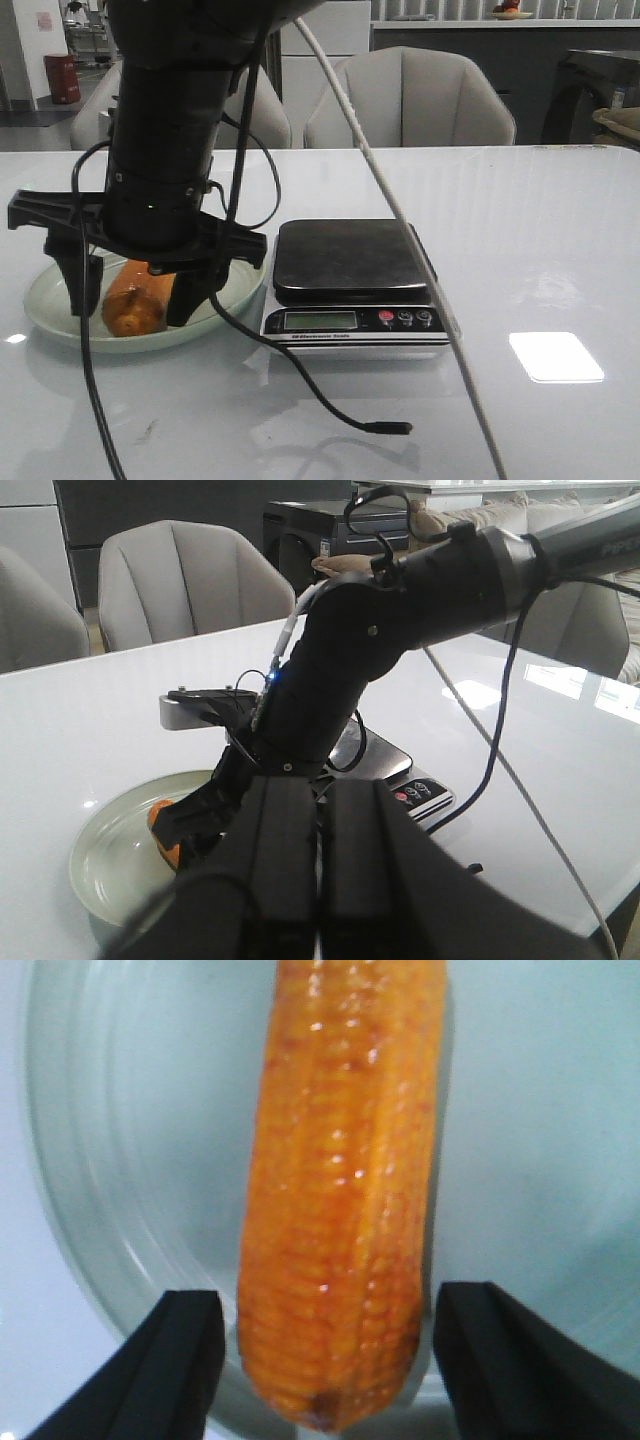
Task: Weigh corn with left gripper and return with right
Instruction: 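Carry the corn with the right gripper onto the green plate, then open the right gripper and raise it away from the plate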
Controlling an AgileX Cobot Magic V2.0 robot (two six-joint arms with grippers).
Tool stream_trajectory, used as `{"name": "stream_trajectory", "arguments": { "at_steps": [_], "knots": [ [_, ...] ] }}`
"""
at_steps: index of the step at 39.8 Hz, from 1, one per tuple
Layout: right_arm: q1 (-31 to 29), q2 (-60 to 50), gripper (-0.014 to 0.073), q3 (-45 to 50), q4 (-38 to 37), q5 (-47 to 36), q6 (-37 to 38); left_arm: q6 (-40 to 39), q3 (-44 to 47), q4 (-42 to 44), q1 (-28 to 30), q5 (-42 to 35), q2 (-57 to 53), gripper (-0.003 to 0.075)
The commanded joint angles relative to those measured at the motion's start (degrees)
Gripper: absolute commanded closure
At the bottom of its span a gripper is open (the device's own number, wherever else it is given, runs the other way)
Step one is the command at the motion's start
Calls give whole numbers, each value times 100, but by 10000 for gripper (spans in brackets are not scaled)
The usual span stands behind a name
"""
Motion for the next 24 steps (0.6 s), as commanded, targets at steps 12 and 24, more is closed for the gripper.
{"name": "stream_trajectory", "arguments": {
  "at_steps": [12,24],
  "knots": [
    [-394,-595,14,-1068,-36,1433,-753,-3,-146,-15,-36,-485,68,598],
    [-671,-1351,14,-958,-707,2237,-1872,-3,-146,-15,-36,-485,68,598]
  ]
}}
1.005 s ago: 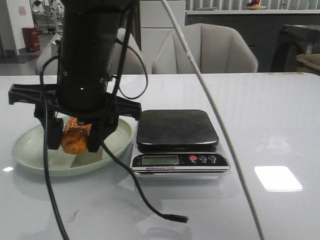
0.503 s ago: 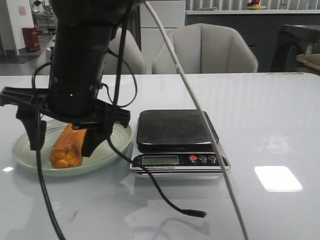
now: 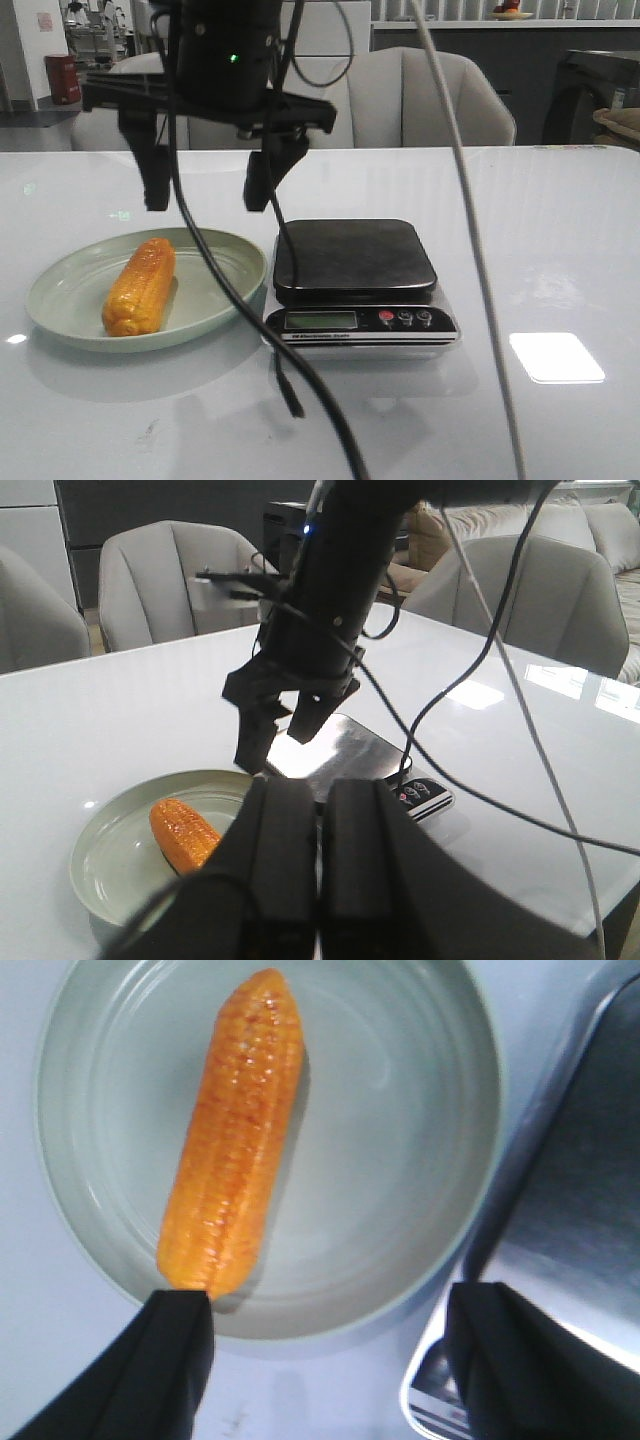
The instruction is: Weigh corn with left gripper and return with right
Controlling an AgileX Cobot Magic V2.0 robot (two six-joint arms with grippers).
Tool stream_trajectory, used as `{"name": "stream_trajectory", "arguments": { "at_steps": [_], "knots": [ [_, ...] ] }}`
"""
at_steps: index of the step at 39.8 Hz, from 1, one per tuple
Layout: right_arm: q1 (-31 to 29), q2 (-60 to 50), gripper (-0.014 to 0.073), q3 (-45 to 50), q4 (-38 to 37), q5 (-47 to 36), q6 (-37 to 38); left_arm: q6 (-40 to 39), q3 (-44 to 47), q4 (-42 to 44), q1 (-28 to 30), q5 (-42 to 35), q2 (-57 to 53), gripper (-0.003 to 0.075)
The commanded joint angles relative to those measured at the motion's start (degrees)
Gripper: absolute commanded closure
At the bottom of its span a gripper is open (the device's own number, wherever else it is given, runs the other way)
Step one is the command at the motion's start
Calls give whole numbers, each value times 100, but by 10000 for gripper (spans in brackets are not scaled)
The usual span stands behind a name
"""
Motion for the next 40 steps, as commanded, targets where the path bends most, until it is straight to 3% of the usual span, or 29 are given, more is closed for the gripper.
{"name": "stream_trajectory", "arguments": {
  "at_steps": [1,10,19,25,40],
  "knots": [
    [-86,-702,14,-44,-568,147,-255,-3,-146,-15,-36,-485,68,598],
    [-108,-1642,14,884,-841,30,-921,-3,-146,-15,-36,-485,68,598],
    [-108,-2967,14,2346,-520,-925,-1642,-3,-146,-15,-36,-485,68,598],
    [-102,-4019,14,3518,-444,-1539,-1740,-3,-146,-15,-36,-485,68,598],
    [-102,-7090,14,6829,-439,-4219,-1735,-3,-146,-15,-36,-485,68,598]
  ]
}}
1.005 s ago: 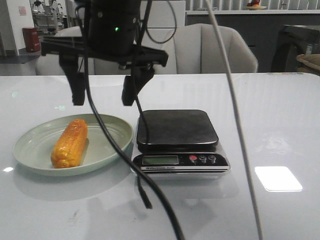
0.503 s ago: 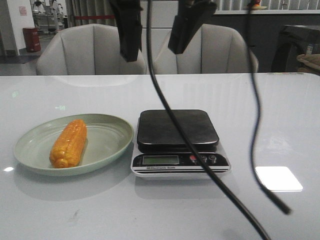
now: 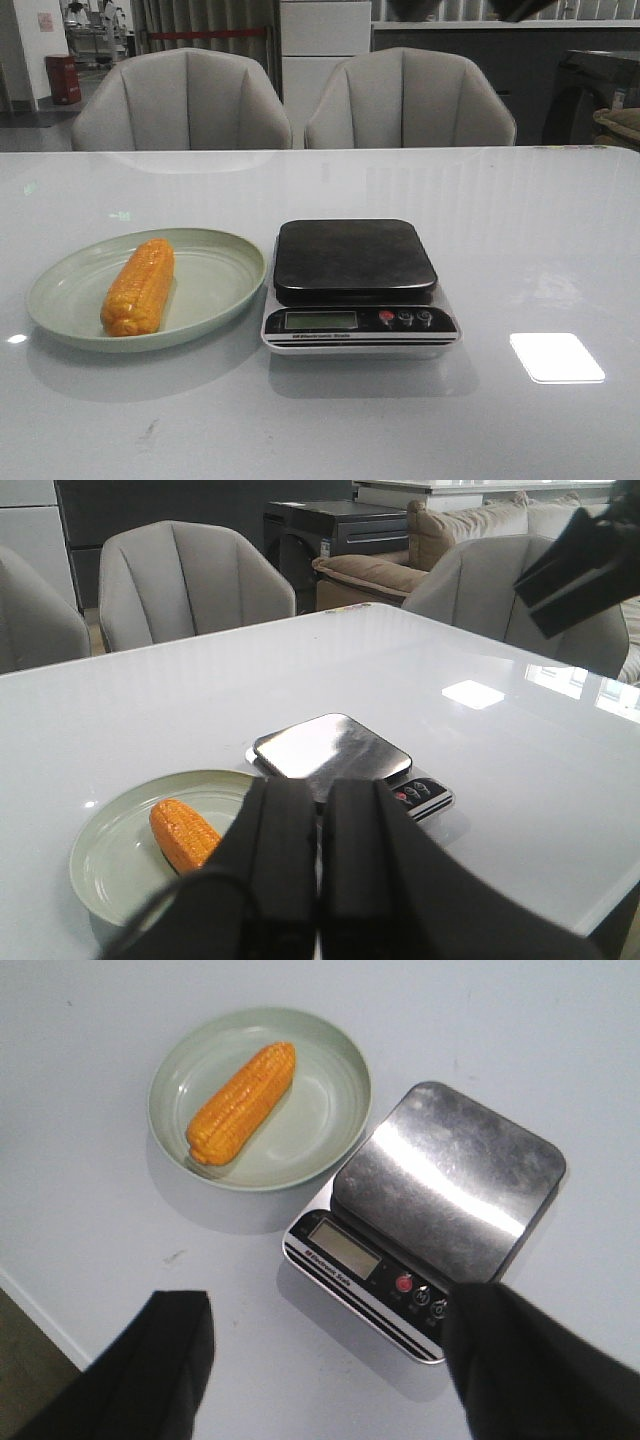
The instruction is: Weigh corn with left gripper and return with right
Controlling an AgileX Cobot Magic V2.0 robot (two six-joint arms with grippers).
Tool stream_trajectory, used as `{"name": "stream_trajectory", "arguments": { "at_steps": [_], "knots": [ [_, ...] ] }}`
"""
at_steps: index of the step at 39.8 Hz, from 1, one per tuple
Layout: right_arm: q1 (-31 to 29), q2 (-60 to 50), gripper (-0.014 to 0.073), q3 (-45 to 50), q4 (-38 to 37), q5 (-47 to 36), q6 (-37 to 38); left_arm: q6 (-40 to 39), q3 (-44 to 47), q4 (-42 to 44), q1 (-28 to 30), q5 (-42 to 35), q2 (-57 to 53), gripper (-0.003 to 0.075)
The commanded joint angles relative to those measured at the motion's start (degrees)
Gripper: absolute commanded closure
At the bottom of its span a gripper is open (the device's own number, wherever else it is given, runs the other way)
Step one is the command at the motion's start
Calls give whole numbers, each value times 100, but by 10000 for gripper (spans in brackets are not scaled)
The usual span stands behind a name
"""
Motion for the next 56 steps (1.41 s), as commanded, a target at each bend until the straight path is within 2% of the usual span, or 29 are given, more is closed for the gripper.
{"name": "stream_trajectory", "arguments": {
  "at_steps": [1,10,17,27,29,32,37,42,56],
  "knots": [
    [-26,-909,14,649,-36,-1032,-66,-3,-146,-15,-36,-485,68,598],
    [-26,-2625,14,2192,-41,-1863,-66,-3,-146,-15,-36,-485,68,598],
    [-26,-3832,14,2954,-70,-2144,-66,-3,-146,-15,-36,-485,68,597],
    [-26,-4332,25,3551,-70,-2115,-66,-3,-146,-15,-36,-485,68,598],
    [-26,-4332,52,3581,-126,-2132,-66,-3,-146,-15,-36,-485,68,598],
    [-26,-4332,153,3588,-366,-2151,-66,-3,-146,-15,-36,-485,68,597],
    [-26,-4332,452,3588,-502,-2190,-66,-3,-146,-15,-36,-485,68,597],
    [-26,-4332,426,3588,-495,-2148,-58,-3,-146,-15,-36,-485,68,598],
    [-26,-4332,426,3588,-495,-2100,-58,-3,-146,-15,-36,-485,68,598]
  ]
}}
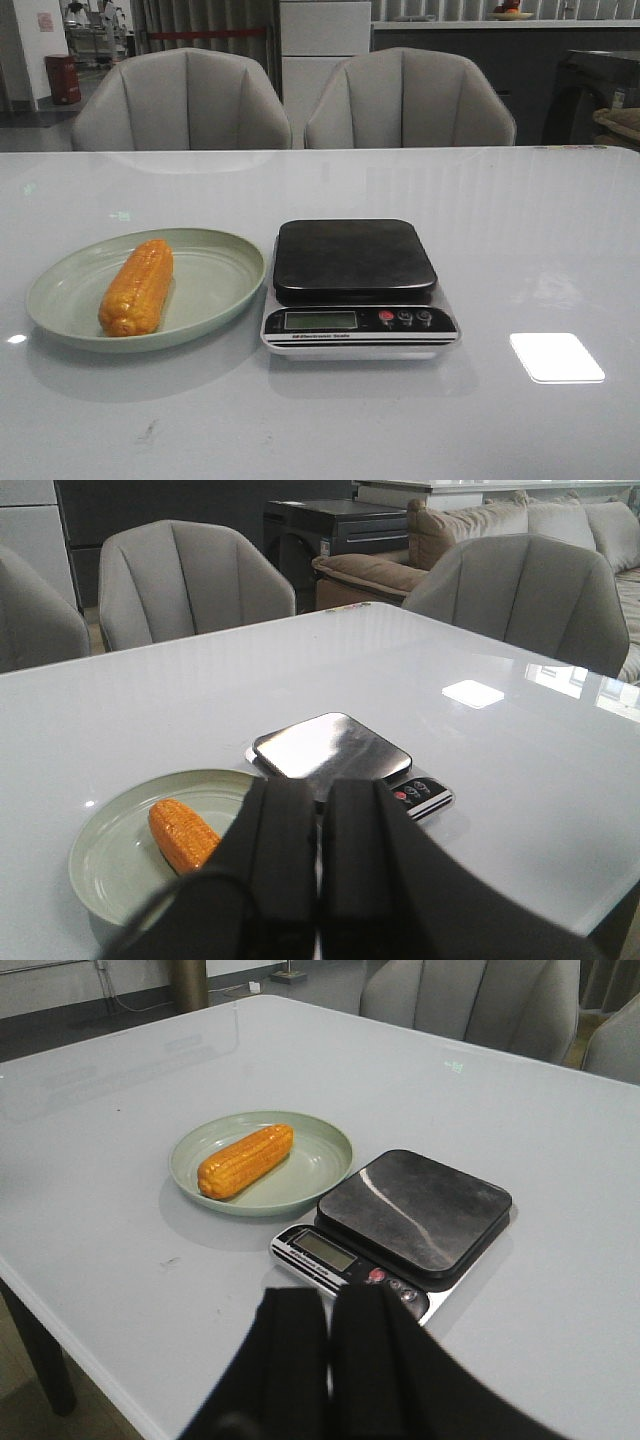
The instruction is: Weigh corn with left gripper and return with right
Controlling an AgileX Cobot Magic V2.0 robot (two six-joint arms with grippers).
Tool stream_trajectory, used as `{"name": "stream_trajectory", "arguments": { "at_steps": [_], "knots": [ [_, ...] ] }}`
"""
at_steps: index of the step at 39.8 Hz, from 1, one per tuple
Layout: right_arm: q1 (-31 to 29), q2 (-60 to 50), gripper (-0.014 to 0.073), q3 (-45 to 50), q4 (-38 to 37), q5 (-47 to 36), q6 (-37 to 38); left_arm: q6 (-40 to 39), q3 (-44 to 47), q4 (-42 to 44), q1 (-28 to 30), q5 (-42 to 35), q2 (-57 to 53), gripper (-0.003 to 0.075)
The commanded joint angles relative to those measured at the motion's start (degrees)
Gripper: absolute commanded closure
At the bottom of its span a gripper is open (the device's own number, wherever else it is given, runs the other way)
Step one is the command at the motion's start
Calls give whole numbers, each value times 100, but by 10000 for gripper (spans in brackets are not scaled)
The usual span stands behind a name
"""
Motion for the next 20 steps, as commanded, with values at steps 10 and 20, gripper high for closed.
{"name": "stream_trajectory", "arguments": {
  "at_steps": [10,20],
  "knots": [
    [-26,31,426,-158,-88,-432,-46,-3,-16,-15,-36,-537,68,598],
    [-26,31,426,-158,-88,-432,-46,-3,750,-149,633,-1402,68,597]
  ]
}}
